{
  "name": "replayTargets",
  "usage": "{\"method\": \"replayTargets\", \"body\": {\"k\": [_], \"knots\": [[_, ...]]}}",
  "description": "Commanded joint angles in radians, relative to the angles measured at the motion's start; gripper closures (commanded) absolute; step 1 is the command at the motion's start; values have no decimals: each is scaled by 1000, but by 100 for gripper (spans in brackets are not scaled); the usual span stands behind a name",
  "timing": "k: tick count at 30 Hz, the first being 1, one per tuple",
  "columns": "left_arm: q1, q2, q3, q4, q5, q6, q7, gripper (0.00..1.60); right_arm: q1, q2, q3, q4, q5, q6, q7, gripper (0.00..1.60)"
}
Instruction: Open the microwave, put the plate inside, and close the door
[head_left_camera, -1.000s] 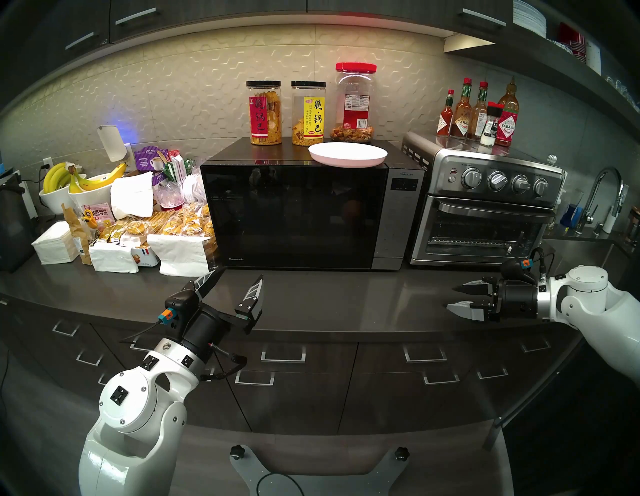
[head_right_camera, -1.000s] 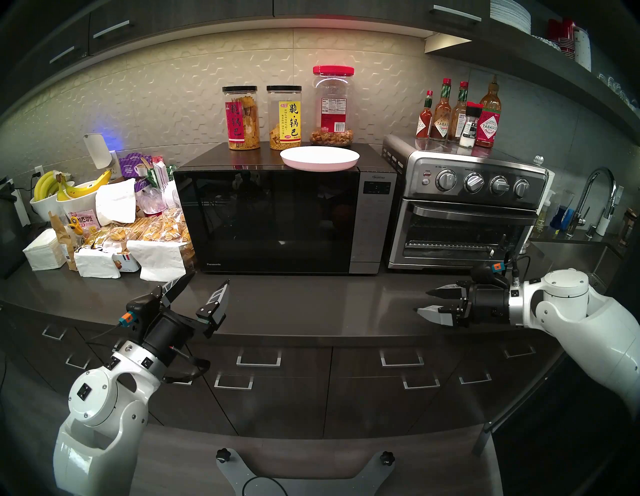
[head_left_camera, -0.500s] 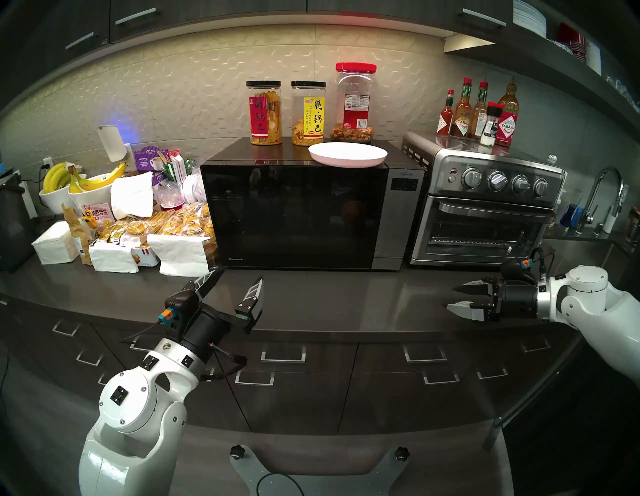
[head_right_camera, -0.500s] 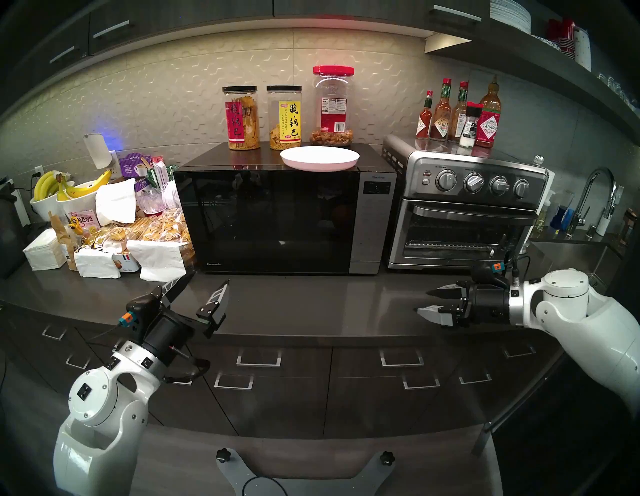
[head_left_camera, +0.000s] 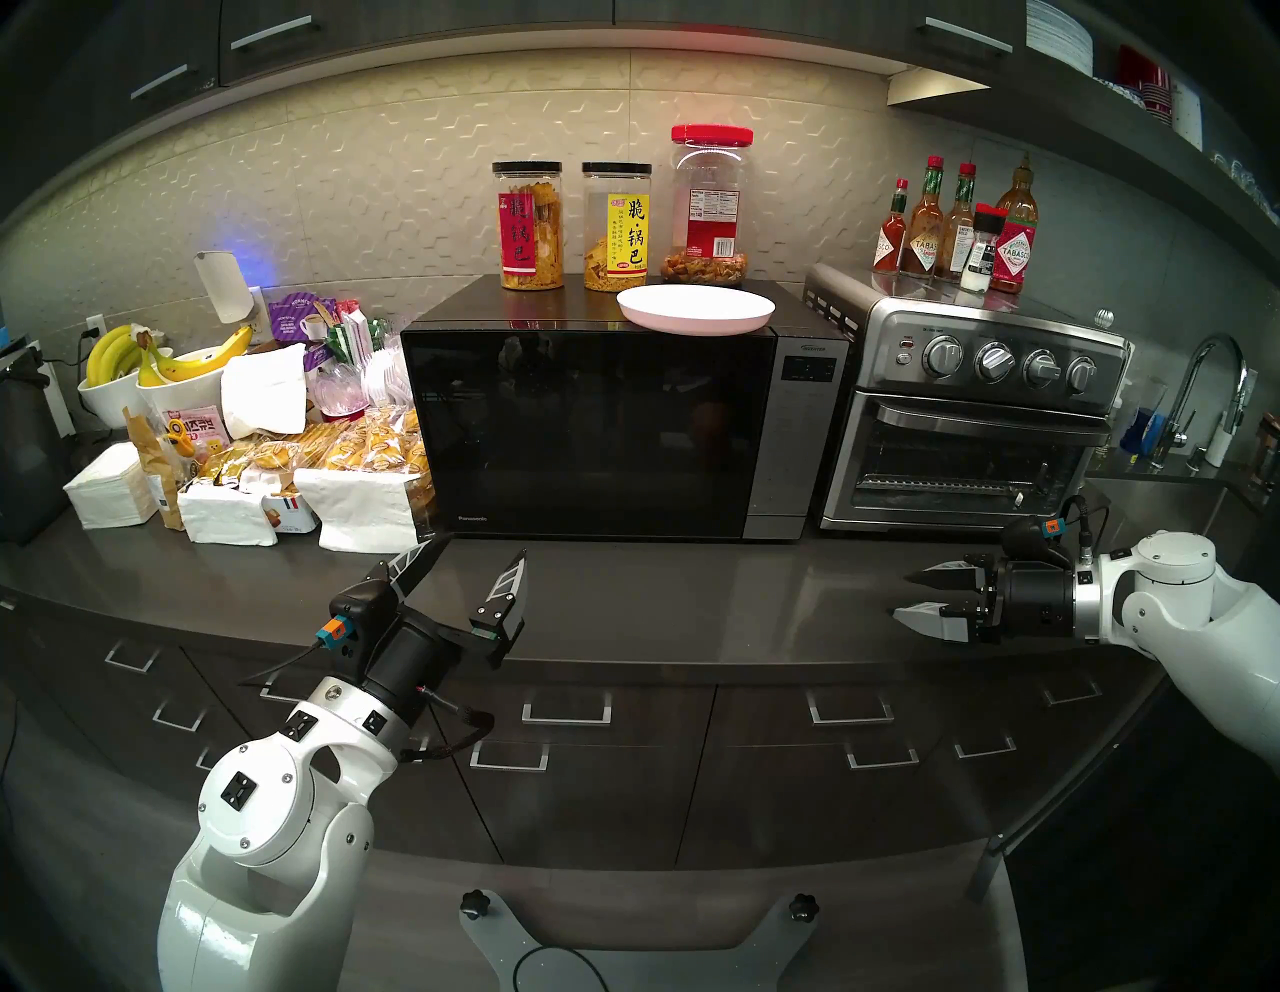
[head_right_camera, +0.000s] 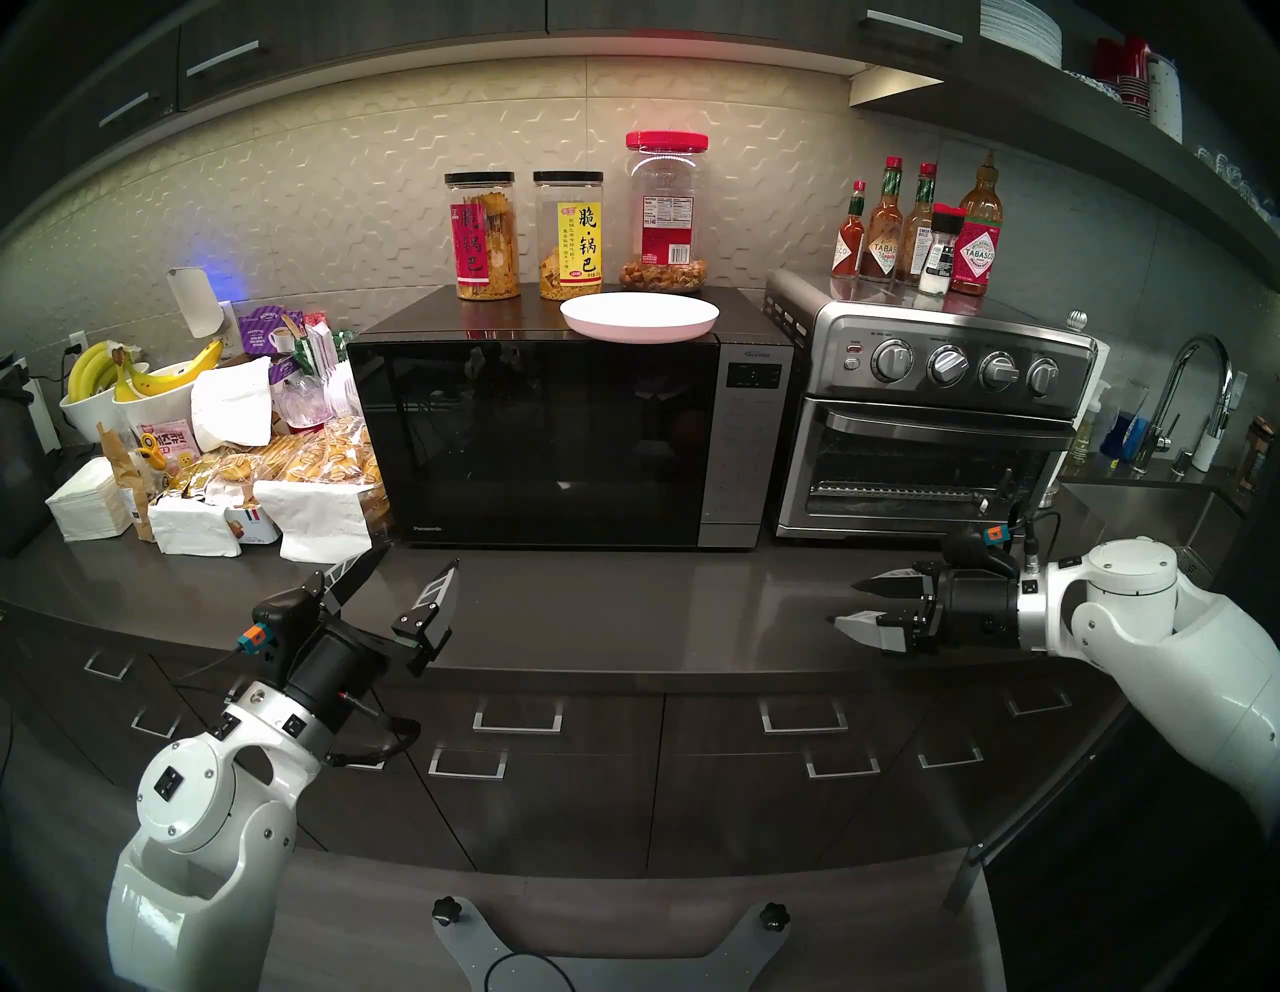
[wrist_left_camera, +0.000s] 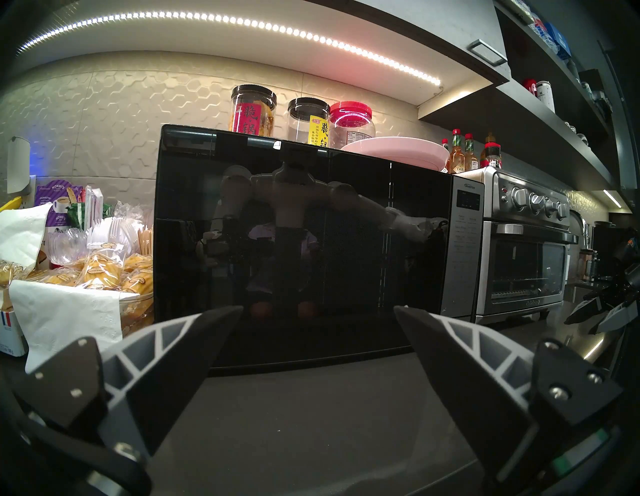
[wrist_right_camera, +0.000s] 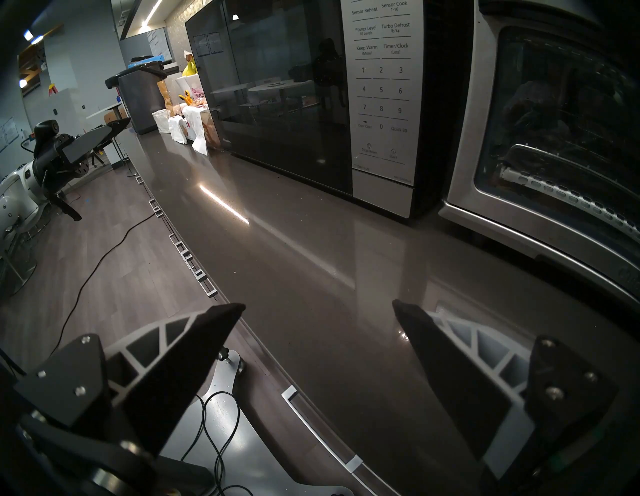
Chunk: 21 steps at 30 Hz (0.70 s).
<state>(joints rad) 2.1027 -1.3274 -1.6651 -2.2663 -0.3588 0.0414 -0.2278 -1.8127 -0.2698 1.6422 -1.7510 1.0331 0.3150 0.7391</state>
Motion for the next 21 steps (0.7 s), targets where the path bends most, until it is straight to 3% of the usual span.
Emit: {"method": "replayTargets", "body": {"k": [1, 21], "knots": [[0, 1, 2, -18, 1, -1, -1, 0, 7, 2, 10, -1, 2, -2, -1, 0], [-1, 0, 2, -18, 1, -1, -2, 0, 17, 11, -9, -17, -6, 8, -4, 0]]}}
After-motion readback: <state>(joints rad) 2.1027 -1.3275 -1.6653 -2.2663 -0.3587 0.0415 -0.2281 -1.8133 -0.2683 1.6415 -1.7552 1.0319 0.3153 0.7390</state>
